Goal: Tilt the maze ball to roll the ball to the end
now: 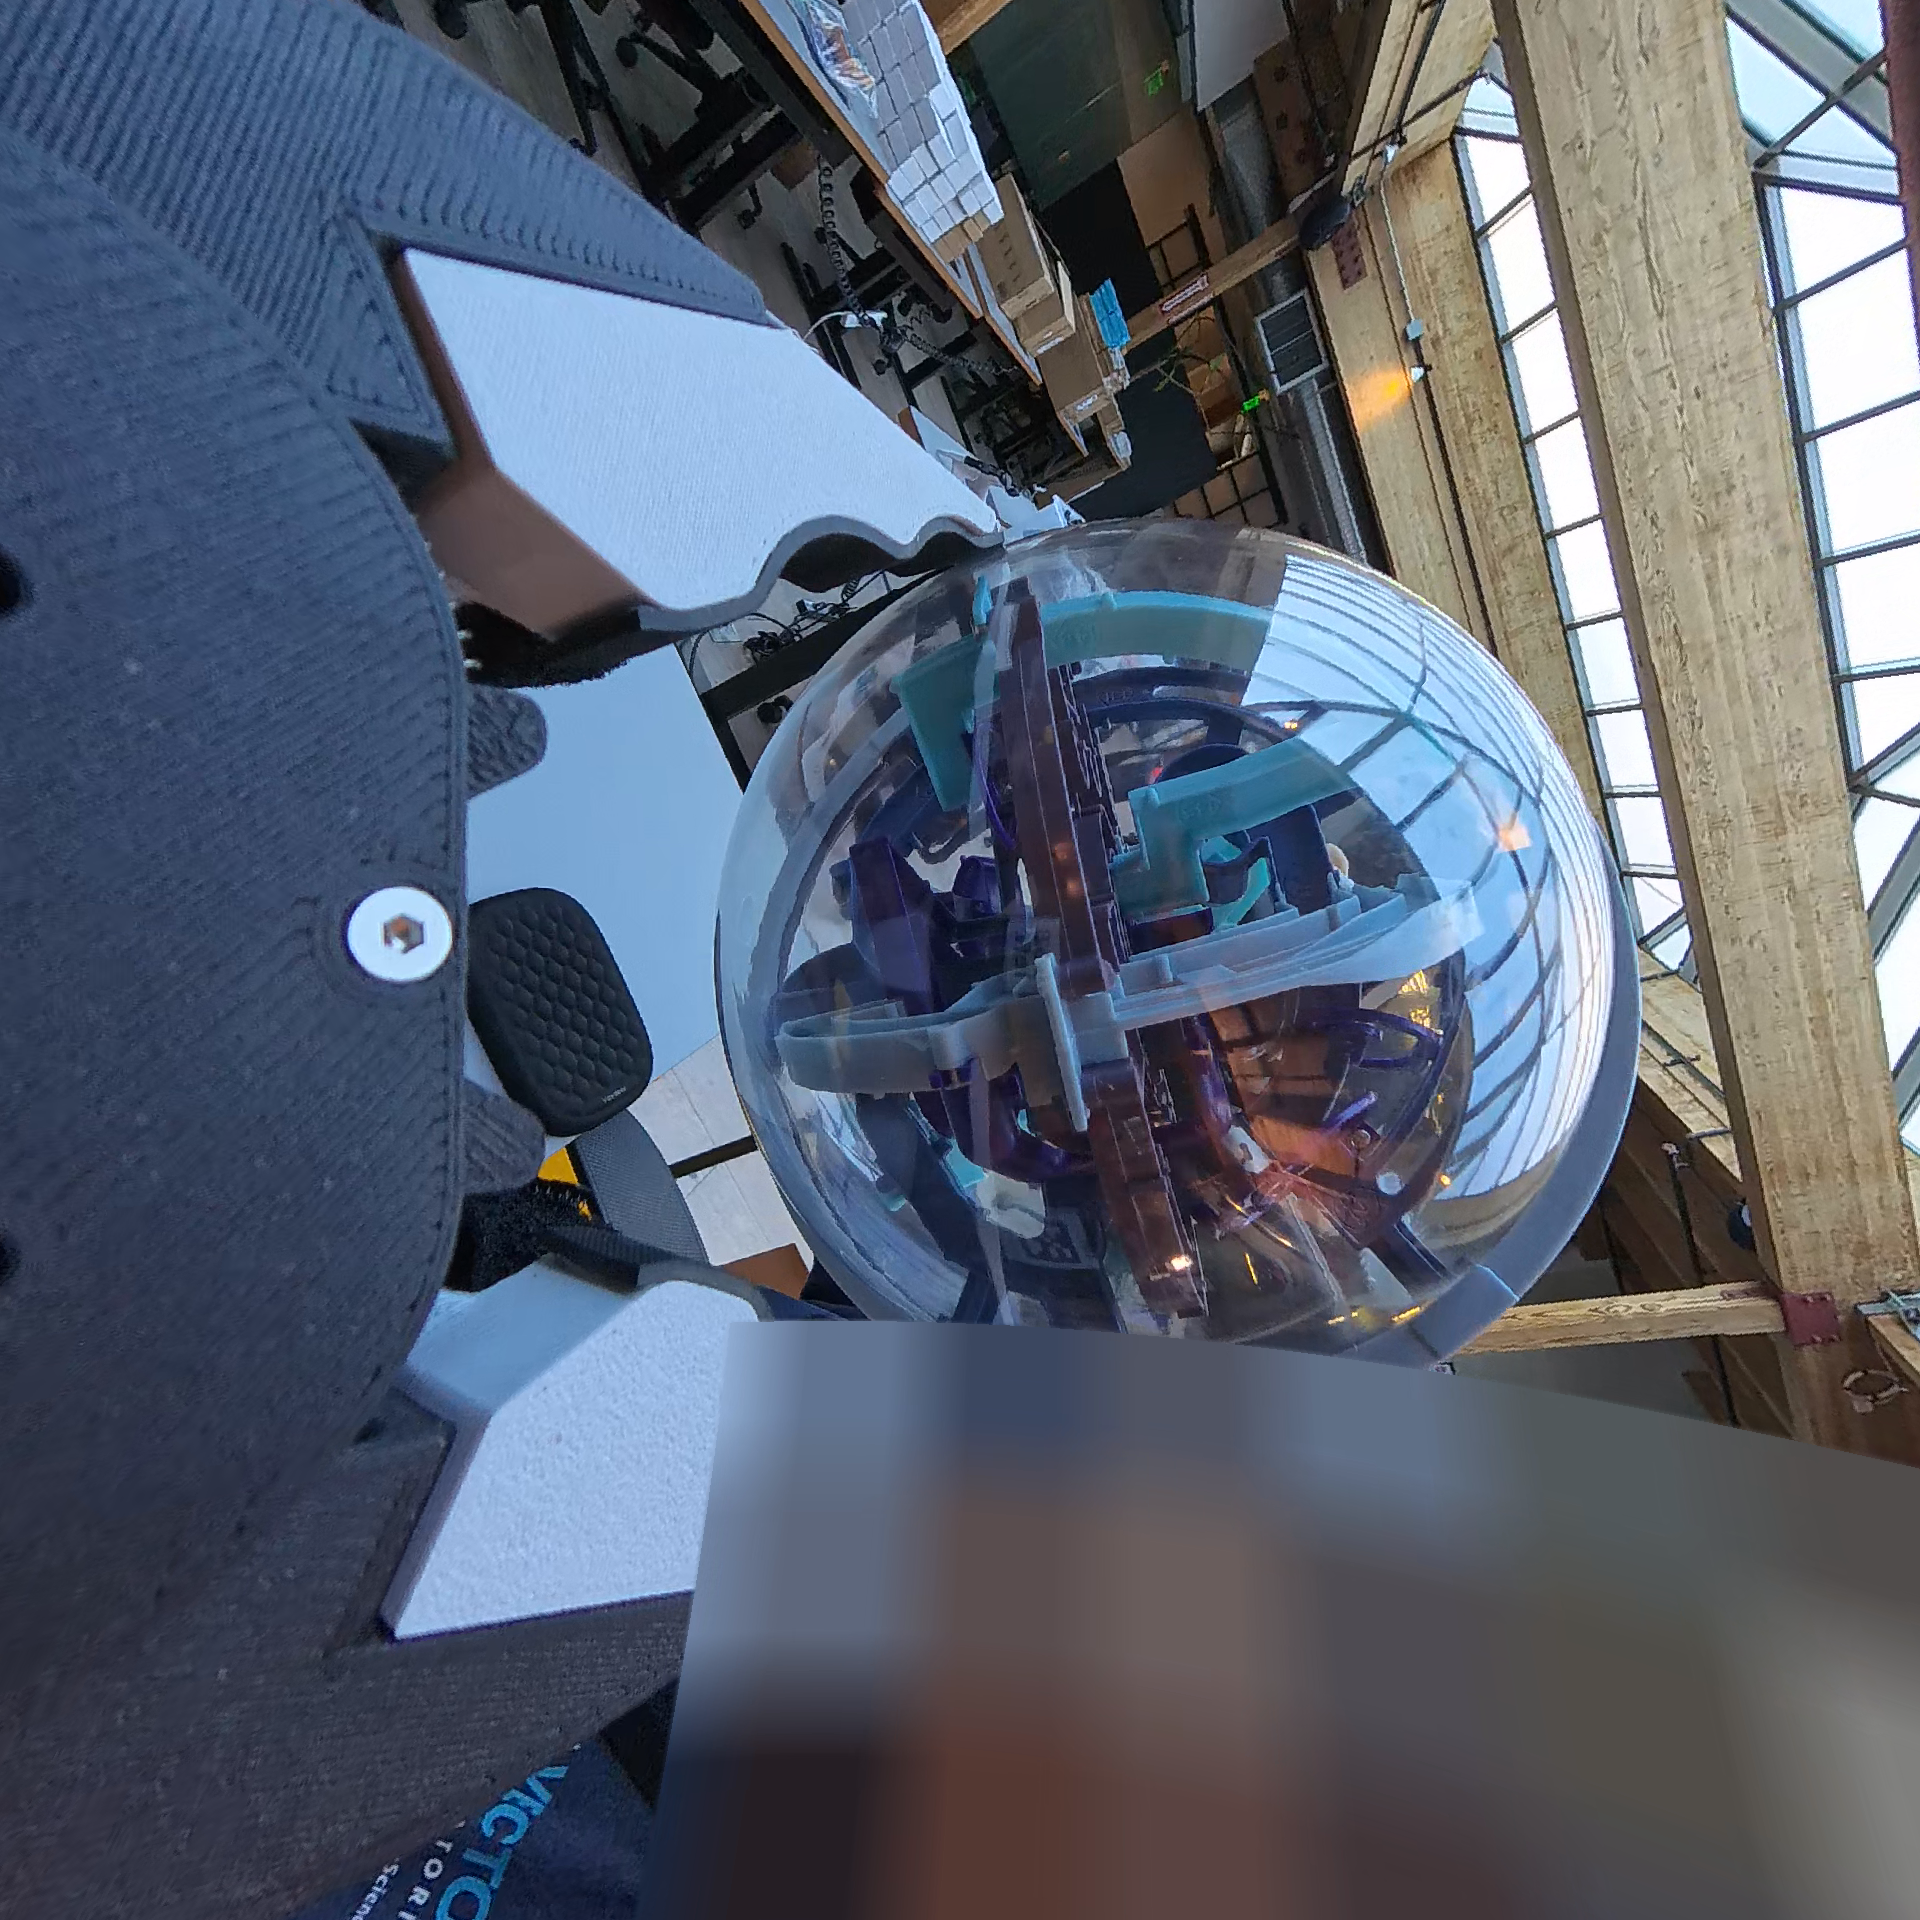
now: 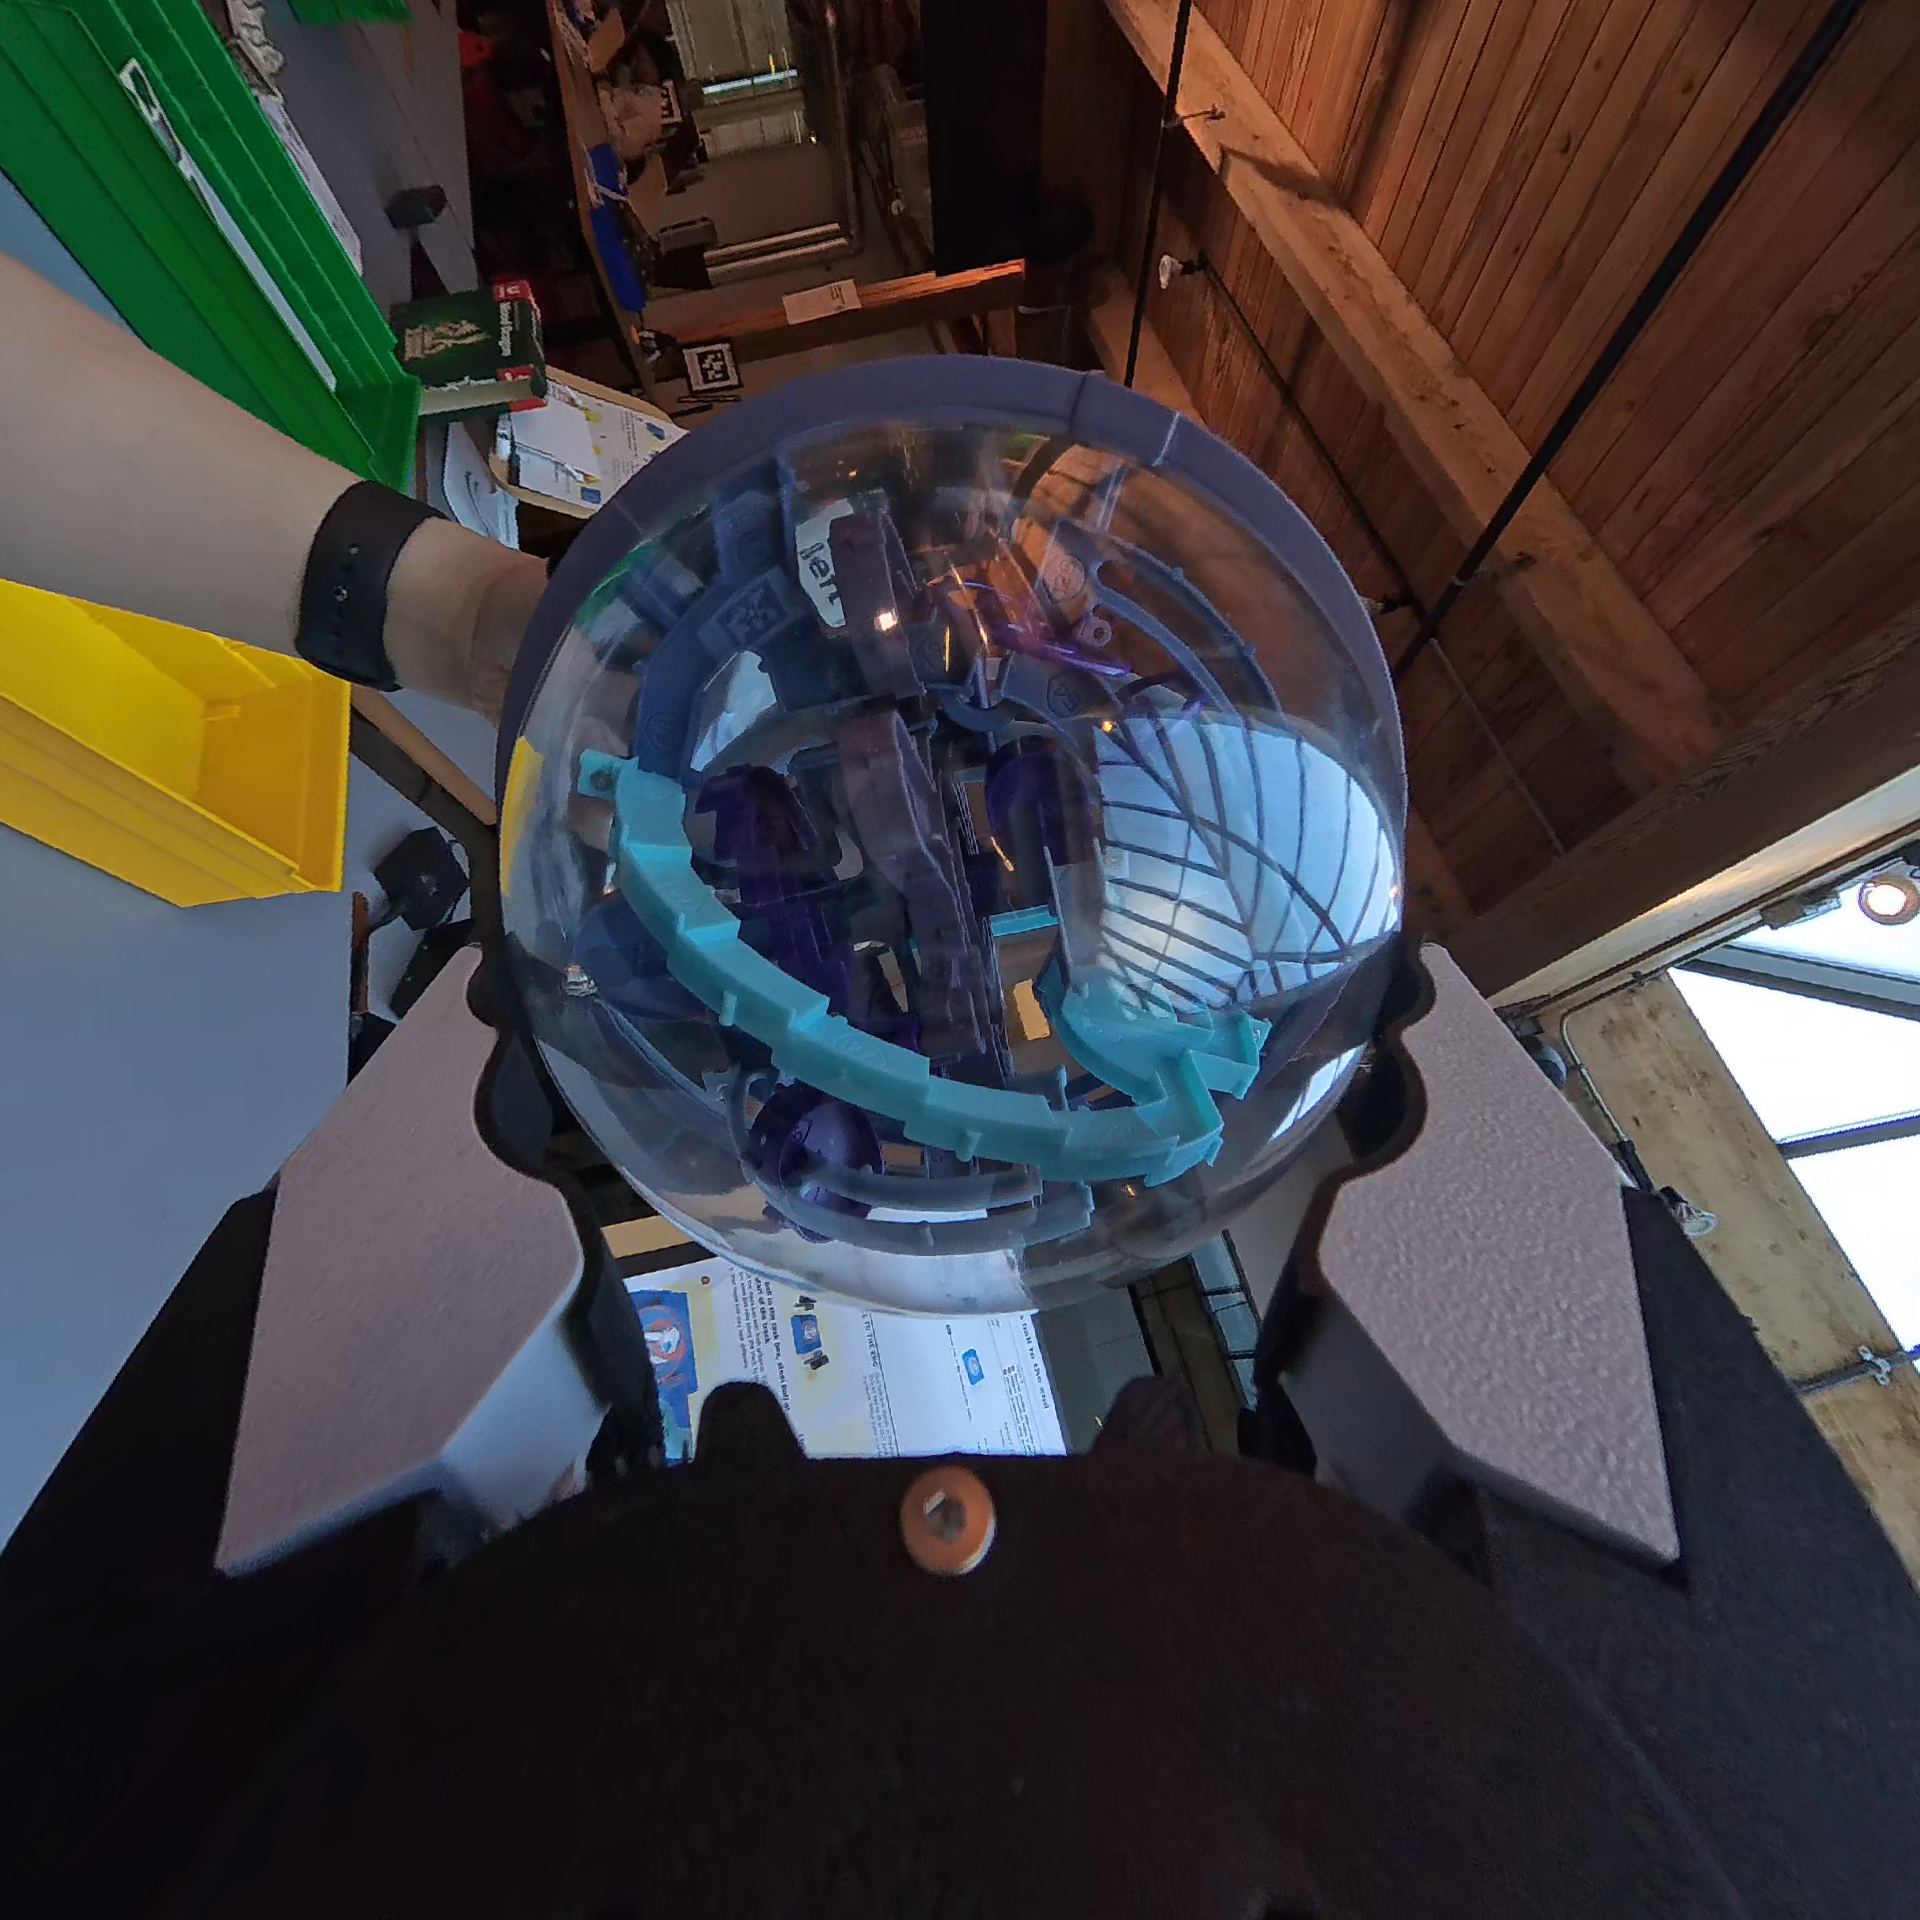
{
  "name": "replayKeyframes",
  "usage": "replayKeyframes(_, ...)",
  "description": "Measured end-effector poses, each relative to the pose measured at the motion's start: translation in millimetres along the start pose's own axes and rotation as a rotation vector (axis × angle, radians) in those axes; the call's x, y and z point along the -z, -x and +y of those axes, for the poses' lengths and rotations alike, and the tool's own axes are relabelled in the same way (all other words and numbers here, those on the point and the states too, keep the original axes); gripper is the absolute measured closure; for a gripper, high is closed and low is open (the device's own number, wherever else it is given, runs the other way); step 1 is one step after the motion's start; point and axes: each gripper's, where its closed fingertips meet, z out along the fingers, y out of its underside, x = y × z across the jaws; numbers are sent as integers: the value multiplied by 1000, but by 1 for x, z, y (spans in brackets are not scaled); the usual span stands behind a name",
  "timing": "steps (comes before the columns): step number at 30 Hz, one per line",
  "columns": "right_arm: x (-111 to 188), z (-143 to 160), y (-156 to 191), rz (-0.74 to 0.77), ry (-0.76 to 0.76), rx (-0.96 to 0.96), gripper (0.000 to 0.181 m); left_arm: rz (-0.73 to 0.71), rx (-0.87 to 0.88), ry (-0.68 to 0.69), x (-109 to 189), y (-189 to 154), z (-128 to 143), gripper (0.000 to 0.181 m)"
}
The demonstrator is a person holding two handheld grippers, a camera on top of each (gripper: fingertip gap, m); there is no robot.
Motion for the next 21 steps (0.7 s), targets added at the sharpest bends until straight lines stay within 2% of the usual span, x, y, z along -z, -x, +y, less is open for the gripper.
replayKeyframes(21,-8,10,13,-46,39,-4,24,-4,19,-38,11,5,14,38)
